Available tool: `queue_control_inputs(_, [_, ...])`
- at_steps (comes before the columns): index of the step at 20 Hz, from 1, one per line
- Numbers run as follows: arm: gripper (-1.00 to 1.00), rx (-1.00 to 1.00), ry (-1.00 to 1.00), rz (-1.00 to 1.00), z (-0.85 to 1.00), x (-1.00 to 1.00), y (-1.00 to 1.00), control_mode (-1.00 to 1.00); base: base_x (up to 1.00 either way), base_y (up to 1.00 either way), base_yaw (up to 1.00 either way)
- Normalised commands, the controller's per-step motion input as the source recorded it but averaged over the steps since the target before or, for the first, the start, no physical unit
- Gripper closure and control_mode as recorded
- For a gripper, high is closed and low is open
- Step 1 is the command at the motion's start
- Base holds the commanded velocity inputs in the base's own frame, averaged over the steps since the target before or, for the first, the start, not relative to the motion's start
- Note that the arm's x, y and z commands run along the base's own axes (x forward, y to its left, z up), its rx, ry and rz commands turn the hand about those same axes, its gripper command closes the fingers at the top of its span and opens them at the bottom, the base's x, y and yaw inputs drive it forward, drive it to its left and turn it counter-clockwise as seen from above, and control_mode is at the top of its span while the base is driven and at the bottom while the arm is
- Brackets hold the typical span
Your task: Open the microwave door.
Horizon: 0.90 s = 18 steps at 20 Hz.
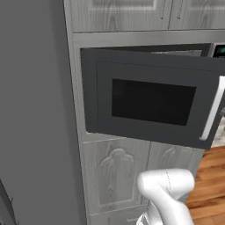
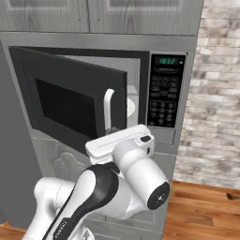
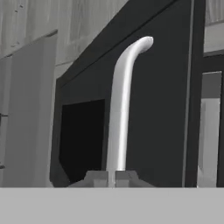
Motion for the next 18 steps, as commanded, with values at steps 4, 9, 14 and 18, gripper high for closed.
queue_control_inputs(4, [-1.0,-0.02,-0.03,0.21,0.01,-0.71,0.0,-1.0,0.0,0.0,0.0])
queue_control_inputs(9, [-1.0,-0.02,-0.23,0.0,0.04,-0.28,-0.37,-1.0,0.0,0.0,0.0])
queue_control_inputs(14, [-1.0,-0.1,-0.27,0.0,0.05,0.15,-0.35,-1.0,0.0,0.0,0.0])
queue_control_inputs(18, [-1.0,-0.29,-0.25,0.0,0.0,0.49,-0.23,-1.0,0.0,0.0,0.0])
